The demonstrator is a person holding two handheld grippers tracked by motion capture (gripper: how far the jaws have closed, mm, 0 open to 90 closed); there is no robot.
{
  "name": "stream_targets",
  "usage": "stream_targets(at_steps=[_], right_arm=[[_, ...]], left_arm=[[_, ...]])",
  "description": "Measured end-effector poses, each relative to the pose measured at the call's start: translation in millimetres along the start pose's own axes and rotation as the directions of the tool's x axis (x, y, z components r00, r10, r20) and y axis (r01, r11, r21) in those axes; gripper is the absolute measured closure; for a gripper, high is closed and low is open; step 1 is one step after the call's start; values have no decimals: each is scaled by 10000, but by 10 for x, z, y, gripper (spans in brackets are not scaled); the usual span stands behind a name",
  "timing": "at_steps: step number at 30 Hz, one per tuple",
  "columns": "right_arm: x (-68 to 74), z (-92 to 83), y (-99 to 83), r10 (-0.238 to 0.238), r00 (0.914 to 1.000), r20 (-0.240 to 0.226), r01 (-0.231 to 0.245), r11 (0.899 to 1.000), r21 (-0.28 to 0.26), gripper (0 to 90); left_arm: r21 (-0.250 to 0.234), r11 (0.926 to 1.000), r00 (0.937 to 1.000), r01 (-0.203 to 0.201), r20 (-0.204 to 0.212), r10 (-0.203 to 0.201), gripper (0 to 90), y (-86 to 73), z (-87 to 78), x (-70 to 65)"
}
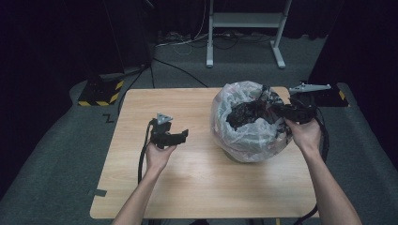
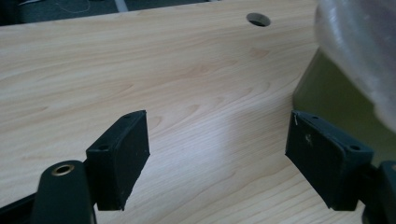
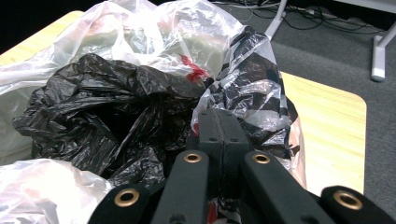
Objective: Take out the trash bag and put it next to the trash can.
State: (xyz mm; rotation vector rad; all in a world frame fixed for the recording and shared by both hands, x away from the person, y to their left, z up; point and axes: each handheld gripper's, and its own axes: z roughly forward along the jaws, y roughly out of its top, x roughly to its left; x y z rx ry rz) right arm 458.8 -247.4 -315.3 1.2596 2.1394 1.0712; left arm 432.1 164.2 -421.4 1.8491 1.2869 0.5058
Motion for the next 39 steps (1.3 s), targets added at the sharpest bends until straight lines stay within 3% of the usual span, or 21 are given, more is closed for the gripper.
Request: stream_targets(at_steps=[7,8,14,19,28,35,39], right_arm=[[36,2,4,-51,10000,7,51,10000,-38,900],[49,7,9,-47,10000,-24,47,10000,33,900],[73,26,19,-108,9999,-86,110,9998,149,899],[84,38,24,-133,9999,-101,135,9997,212,899],[77,10,38,-128,9999,-105,130,9996,245,899],[64,1,35,-132,9999,-101,135,9995,287,899],[64,-3,38,-152,9998,-110,155,9995,281,898]], left_arm=[[-154,9994,9982,-304,507,311,235,198,-31,-129],[-168,9987,9962,-486,711,497,249,267,-40,-176],[-360,9979,9880,-530,1430,576,255,503,-76,-328],[-477,9954,9834,-831,1577,896,240,657,-90,-473],[-401,9908,9754,-1289,1748,1340,200,984,-26,-859],[-230,9898,9701,-1403,1968,1421,178,1115,31,-1024],[21,9878,9716,-1556,1806,1526,172,1150,67,-1103]])
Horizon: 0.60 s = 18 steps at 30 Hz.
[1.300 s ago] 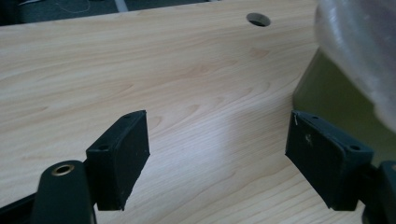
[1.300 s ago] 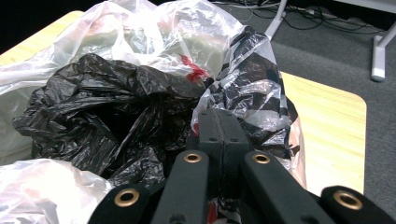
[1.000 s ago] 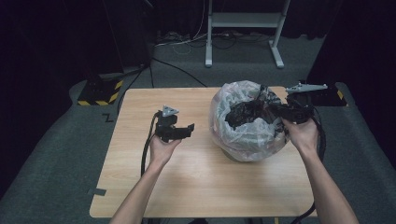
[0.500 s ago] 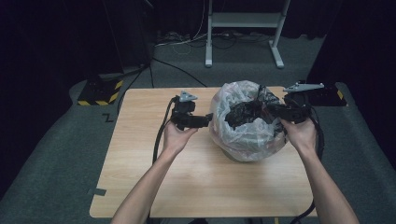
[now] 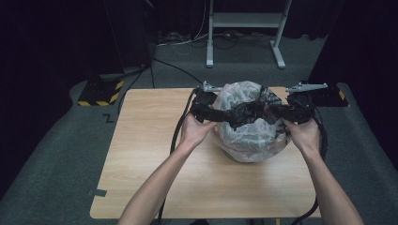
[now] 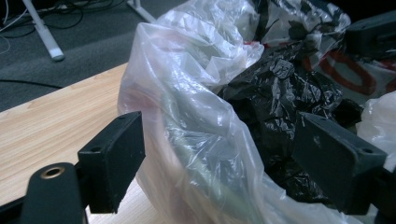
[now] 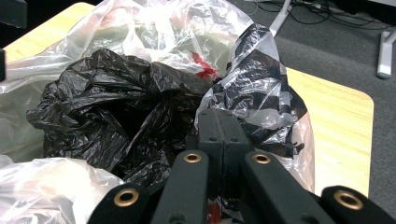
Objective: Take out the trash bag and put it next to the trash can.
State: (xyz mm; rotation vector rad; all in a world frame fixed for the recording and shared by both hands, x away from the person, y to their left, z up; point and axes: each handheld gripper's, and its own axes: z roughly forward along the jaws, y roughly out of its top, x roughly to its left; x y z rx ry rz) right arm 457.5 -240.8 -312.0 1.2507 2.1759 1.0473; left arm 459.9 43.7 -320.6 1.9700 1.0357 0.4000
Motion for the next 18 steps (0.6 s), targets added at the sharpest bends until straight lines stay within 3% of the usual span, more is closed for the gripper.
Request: stream_targets(at_steps=[8,11,12,13,18], right_arm=[[-5,6,4,65,10000,-25,-65,10000,17,897],[-4,12,6,121,9998,-141,-121,9999,44,896],[-4,12,6,121,9998,-141,-121,9999,44,896],[-8,11,9,323,9985,-451,-324,9995,-10,894],[11,7,26,276,9986,-454,-276,9996,10,895]], left_arm=[[582,9982,9981,-160,-584,194,217,21,157,-66],[722,9974,9989,43,-479,-9,253,25,209,-70],[722,9974,9989,43,-479,-9,274,25,209,-70],[794,9968,9986,42,-528,-1,294,31,236,-70],[961,9954,9945,-33,-1038,133,437,42,281,-66]])
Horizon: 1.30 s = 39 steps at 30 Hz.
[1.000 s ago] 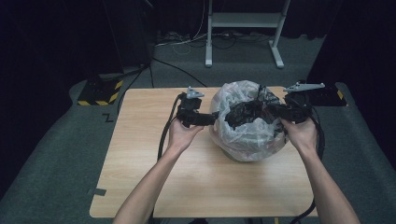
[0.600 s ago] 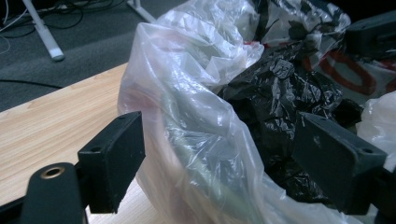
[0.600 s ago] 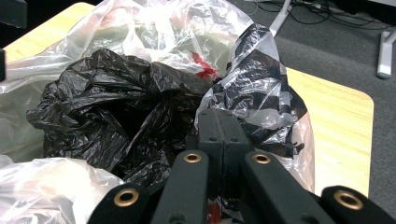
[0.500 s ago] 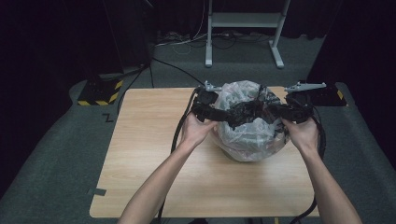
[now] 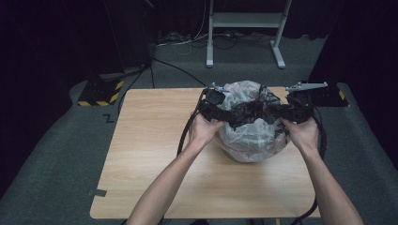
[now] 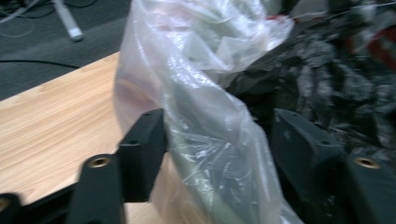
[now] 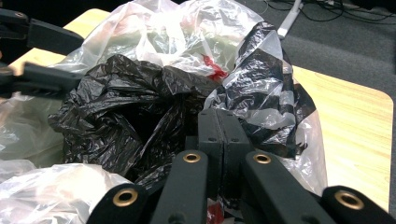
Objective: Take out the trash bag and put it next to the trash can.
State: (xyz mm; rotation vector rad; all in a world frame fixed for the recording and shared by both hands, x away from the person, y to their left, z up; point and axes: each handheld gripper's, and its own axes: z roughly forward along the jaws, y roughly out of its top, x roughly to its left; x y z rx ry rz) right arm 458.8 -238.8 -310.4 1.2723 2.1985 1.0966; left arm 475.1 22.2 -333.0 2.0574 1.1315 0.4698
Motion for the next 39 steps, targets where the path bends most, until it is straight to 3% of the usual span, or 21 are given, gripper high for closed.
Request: stream_targets(at_steps=[3,6,9,11,12,13,15,17,20,21,22,25,26,27,29,32,35,39], right_arm=[[12,11,10,-9,10000,-12,9,10000,40,897],[23,26,17,-25,10000,-73,26,10000,87,897],[36,33,21,-39,9999,-109,40,9999,98,898],[58,37,32,-88,9999,-147,90,9999,92,897],[66,35,36,-114,9998,-153,115,9999,70,897],[75,30,42,-135,9997,-179,136,9999,47,897],[85,26,51,-117,9996,-254,117,9999,8,897],[96,22,67,-106,9993,-367,105,9999,-24,898],[126,23,85,-91,9986,-527,88,9999,-50,898],[139,28,91,-138,9983,-570,135,9999,-47,898],[148,31,95,-152,9980,-617,149,9999,-55,898],[162,37,106,-141,9972,-738,136,9999,-78,898],[177,43,117,-79,9962,-863,70,9999,-98,898],[178,48,121,-109,9956,-927,98,9999,-125,898],[190,54,126,-63,9950,-1000,52,9999,-112,898],[231,90,136,-118,9932,-1157,114,9999,-42,898],[274,132,146,-156,9912,-1317,157,9999,-5,898],[298,158,152,-189,9892,-1452,194,9998,23,898]], left_arm=[[145,9999,9995,-37,-321,42,578,3,12,50],[189,9998,9996,-113,-263,118,724,0,1,99],[107,9996,9991,-267,-313,271,761,9,-24,94],[-202,9973,9961,-713,-543,701,815,41,-98,54],[-443,9961,9969,-765,-239,755,888,57,-144,52],[-550,9955,9971,-766,-54,764,892,64,-162,42],[-822,9927,9953,-878,326,907,892,72,-191,3],[-1072,9917,9929,-711,878,807,890,76,-200,-18],[-1432,9892,9826,-298,1775,553,877,82,-188,-36],[-1432,9892,9826,-298,1775,553,859,82,-188,-36],[-1490,9886,9751,-202,2154,524,836,84,-172,-56],[-1567,9871,9706,-322,2308,682,814,84,-155,-88],[-1653,9856,9636,-349,2561,771,799,82,-136,-111],[-1653,9856,9636,-349,2561,771,795,82,-136,-111],[-1685,9852,9541,-317,2885,801,791,83,-113,-137],[-1681,9848,9477,-435,3052,939,771,82,-82,-179],[-1686,9833,9406,-693,3174,1207,664,80,-40,-252],[-1777,9804,9358,-847,3238,1395,576,82,-13,-304]])
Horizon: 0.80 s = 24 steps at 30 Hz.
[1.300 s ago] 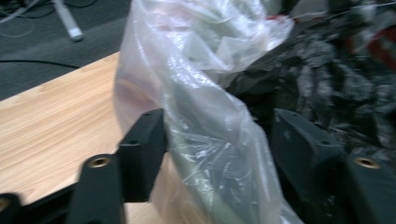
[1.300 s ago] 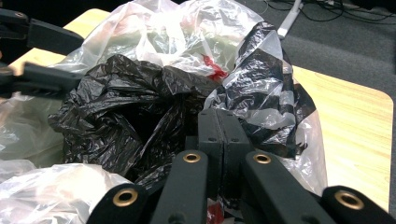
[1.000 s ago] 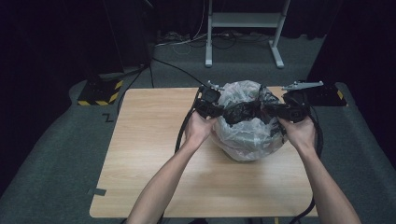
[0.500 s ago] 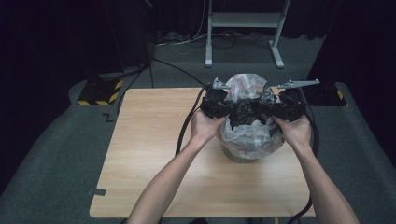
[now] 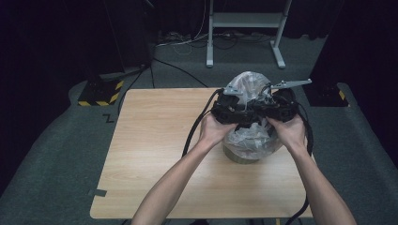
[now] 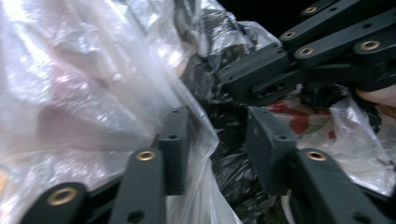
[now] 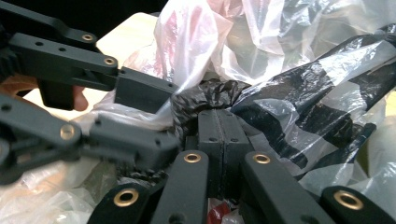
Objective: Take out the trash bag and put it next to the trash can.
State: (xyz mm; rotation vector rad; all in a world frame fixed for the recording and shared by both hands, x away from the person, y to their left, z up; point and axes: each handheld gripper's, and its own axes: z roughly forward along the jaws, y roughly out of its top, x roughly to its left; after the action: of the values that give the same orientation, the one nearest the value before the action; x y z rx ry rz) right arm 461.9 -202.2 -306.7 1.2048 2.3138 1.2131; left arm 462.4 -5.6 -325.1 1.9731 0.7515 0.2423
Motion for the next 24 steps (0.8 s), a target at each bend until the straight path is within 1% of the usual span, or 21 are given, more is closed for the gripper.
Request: stream_targets(at_steps=[1,2,4,7,8,10,12,13,16,17,18,21,23,24], right_arm=[[0,0,0,0,10000,0,0,10000,0,898],[6,12,1,55,9999,-111,-55,10000,25,898],[21,22,5,74,9999,-100,-73,10000,49,899],[17,35,6,44,10000,-49,-44,10000,82,899],[2,42,0,121,9998,-142,-120,9999,75,899],[-1,43,-2,141,9998,-149,-140,9999,70,899],[-10,37,-3,282,9990,-335,-282,9996,7,899],[-6,33,2,316,9986,-414,-318,9995,-39,899],[33,42,23,207,9987,-459,-208,9998,-14,899],[33,42,23,207,9987,-459,-208,9998,-14,899],[68,52,36,125,9985,-525,-126,9999,-10,898],[99,58,46,99,9981,-600,-102,9999,-46,899],[105,60,47,82,9984,-568,-85,10000,-49,899],[100,63,47,130,9979,-632,-135,9999,-78,898]], left_arm=[[0,10000,10000,0,0,0,548,0,0,0],[65,10000,10000,-57,10,57,523,2,26,-16],[89,9999,9999,-127,-8,127,506,3,40,-25],[113,9998,9999,-131,-37,132,502,3,49,-34],[146,9997,9998,-197,-66,198,500,3,56,-38],[164,9996,9997,-239,-70,240,496,3,60,-42],[276,9983,9984,-516,-198,522,491,7,80,-73],[304,9979,9982,-566,-200,572,487,8,91,-87],[259,9979,9978,-592,-278,600,481,20,109,-113],[259,9979,9978,-592,-278,600,481,20,109,-113],[243,9979,9976,-595,-335,603,483,27,113,-120],[265,9974,9961,-671,-557,685,500,37,124,-124],[308,9969,9952,-721,-639,739,538,37,128,-133],[457,9950,9920,-884,-860,921,564,37,137,-156]])
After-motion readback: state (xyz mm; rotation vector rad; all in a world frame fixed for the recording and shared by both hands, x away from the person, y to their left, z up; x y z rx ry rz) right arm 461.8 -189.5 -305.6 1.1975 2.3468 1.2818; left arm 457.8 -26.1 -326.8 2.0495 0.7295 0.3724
